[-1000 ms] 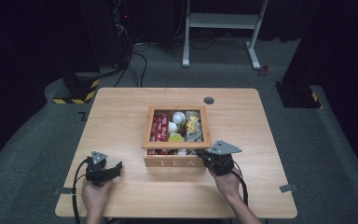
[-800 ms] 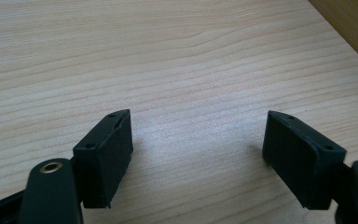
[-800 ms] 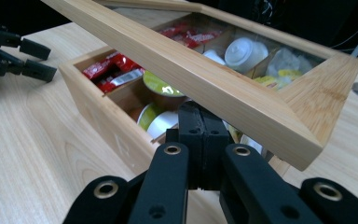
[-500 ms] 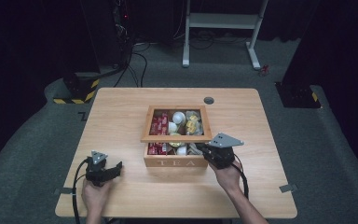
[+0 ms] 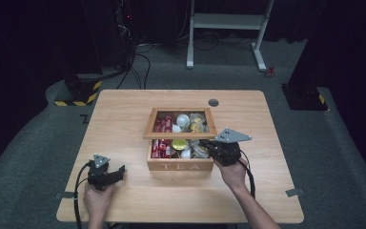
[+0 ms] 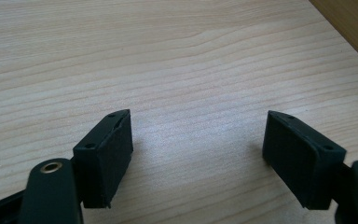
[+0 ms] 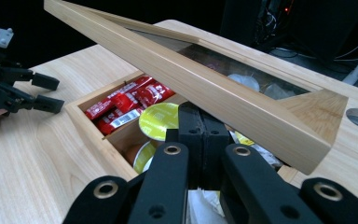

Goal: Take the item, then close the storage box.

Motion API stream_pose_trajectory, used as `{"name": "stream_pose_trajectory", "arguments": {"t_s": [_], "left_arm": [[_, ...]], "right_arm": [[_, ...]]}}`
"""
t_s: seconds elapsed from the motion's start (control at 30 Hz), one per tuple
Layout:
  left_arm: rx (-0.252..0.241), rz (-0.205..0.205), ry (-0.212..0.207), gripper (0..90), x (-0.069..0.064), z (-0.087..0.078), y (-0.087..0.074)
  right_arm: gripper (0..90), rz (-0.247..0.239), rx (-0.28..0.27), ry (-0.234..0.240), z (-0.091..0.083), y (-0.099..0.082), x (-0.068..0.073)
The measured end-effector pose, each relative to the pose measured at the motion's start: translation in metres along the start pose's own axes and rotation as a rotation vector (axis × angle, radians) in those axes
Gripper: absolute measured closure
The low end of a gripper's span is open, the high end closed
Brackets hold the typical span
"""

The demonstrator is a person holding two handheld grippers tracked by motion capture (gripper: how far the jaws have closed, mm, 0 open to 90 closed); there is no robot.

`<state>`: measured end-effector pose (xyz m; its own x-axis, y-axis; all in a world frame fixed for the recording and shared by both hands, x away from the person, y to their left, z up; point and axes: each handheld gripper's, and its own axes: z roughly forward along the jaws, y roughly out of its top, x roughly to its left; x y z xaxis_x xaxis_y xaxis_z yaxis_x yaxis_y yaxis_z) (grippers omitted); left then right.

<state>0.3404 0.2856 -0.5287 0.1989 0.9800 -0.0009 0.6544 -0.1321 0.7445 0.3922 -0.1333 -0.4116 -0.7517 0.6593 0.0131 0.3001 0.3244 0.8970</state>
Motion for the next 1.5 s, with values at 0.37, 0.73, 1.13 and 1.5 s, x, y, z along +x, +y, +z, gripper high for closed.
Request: {"name": "stream_pose_trajectory", "arguments": {"t_s": [0.37,0.73,1.13,1.5], "left_arm": [[0.002,0.0,-0.002,24.6,0.0,0.0,0.0],[-0.024,-0.003,-0.072,28.6,-0.008,-0.007,0.004],[-0.102,0.003,-0.225,29.7,-0.028,-0.021,0.02],[-0.167,0.051,-0.28,29.4,-0.042,-0.036,0.031]], "right_arm": [[89.4,0.04,-0.02,-0.011,-0.002,0.005,-0.013],[89.0,0.039,-0.021,-0.012,-0.003,0.013,-0.018],[89.0,0.062,-0.024,0.006,-0.003,0.014,-0.024],[88.7,0.065,-0.018,0.003,-0.003,0.019,-0.025]]}}
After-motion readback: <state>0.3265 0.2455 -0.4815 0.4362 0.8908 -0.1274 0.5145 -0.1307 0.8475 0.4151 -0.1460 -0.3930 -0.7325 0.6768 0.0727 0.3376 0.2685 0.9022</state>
